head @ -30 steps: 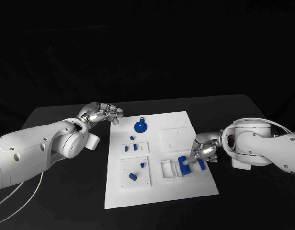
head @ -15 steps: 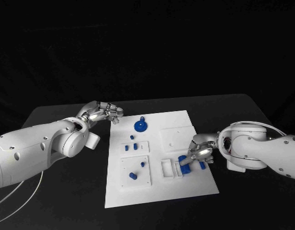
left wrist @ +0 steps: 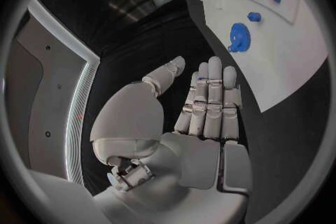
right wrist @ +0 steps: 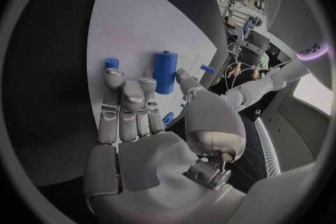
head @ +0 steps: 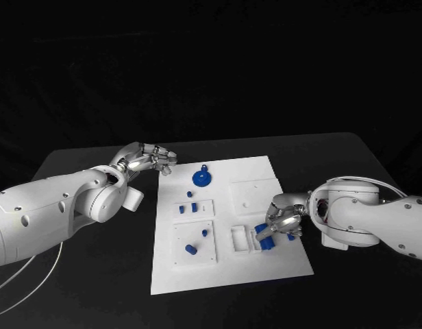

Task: Assemble the parts on the task board

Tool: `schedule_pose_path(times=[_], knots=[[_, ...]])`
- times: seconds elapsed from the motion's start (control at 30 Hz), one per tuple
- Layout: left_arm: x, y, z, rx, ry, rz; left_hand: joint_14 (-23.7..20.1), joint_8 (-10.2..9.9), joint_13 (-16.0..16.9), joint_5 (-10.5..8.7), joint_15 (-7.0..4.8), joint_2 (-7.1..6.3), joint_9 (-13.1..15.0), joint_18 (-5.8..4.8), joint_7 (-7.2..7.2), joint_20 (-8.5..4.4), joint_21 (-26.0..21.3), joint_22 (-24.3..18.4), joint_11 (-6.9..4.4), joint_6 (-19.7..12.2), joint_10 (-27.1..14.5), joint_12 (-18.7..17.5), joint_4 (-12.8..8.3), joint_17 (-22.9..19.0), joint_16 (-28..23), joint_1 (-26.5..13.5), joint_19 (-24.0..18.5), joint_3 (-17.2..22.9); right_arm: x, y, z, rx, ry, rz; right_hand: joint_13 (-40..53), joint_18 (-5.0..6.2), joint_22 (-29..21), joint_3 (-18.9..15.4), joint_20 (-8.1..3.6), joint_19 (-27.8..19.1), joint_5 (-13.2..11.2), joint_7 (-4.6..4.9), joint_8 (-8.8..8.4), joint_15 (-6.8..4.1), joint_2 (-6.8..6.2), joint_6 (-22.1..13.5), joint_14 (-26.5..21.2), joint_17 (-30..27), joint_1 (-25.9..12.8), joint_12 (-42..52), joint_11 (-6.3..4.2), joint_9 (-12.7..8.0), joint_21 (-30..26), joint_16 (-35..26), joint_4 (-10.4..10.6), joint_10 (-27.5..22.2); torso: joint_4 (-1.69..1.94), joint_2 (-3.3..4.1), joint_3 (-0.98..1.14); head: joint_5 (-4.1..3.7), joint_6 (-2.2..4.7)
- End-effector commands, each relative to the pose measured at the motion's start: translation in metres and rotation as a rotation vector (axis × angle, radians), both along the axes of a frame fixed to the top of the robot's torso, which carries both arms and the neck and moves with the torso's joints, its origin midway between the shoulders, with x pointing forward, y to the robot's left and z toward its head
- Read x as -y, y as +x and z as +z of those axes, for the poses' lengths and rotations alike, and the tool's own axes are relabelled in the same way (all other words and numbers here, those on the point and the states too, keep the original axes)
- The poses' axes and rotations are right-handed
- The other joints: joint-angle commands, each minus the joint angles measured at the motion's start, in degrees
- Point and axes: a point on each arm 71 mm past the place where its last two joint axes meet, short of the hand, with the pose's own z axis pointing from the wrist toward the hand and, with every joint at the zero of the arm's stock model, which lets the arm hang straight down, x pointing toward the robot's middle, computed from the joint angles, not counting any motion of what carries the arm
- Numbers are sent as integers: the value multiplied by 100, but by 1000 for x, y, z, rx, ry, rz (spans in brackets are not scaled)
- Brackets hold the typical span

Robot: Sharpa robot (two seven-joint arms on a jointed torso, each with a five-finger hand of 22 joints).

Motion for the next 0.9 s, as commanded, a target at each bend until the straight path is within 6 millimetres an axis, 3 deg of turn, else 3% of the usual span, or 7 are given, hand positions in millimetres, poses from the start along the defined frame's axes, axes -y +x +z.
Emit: schedule_pose_path(times=[0.03,0.17,0.3,0.43,0.67,0.77,0.9], knots=[[2,-1,1,2,-11,-15,51,30,-9,-36,4,0,-5,113,0,7,-37,7,1,-37,-54,-24,31,8,-26,-46,-21,9,1,-3,-7,4,-42,-9,-7,268,104,188,53,23,-192,43,-34,7,-9,31,47,5,278,24,11,-17,31,-16,-137,-2,2,-1,-3,1,-5],[1,-1,1,1,-11,-14,51,30,-9,-36,4,0,-5,113,0,7,-37,8,1,-37,-54,-24,31,10,-27,-46,-20,9,1,-2,-5,32,-39,-18,-28,250,75,1485,115,112,-230,38,-10,5,-436,145,93,10,825,32,9,5,41,-21,184,63,3,0,-4,-1,-7],[1,-1,1,2,-10,-11,51,30,-9,-36,4,1,-5,113,0,7,-38,8,1,-38,-54,-24,31,12,-29,-46,-20,10,4,-2,-5,3,13,-86,-29,269,100,1993,147,138,-227,24,23,0,-425,236,116,21,875,51,-8,30,86,-8,364,101,3,0,-5,6,-6],[1,-1,1,1,-10,-12,51,31,-9,-36,4,0,-6,113,0,7,-39,9,1,-38,-54,-24,32,15,-31,-48,-20,9,5,-5,-5,-61,81,-150,-35,269,114,2166,167,153,-221,14,36,-9,-463,285,127,27,724,58,-22,46,131,-1,497,127,5,-3,-7,24,-2],[1,-1,1,1,-9,-12,52,32,-10,-39,5,-4,-6,112,0,8,-41,12,2,-39,-55,-24,36,23,-37,-54,-20,6,0,-5,10,-80,139,-176,-46,269,118,2192,175,149,-219,6,33,-12,-448,316,137,31,492,58,-22,54,179,2,488,149,0,0,-3,72,7],[2,0,1,1,-9,-12,55,34,-10,-45,6,-5,-7,110,1,8,-44,16,3,-40,-56,-23,49,36,-47,-70,-18,2,-6,-6,18,-100,174,-179,-51,265,112,1985,197,156,-228,8,30,-6,-579,325,140,36,48,57,-14,63,203,8,699,157,2,0,-4,79,3],[2,-1,1,1,-9,-12,55,34,-10,-47,6,-7,-7,110,1,8,-45,17,3,-40,-57,-23,52,41,-51,-73,-18,1,-17,-10,20,-118,191,-168,-45,269,111,1773,150,146,-228,-9,31,-29,-512,326,139,50,-148,63,-37,83,231,24,711,160,-1,3,-9,83,5]])
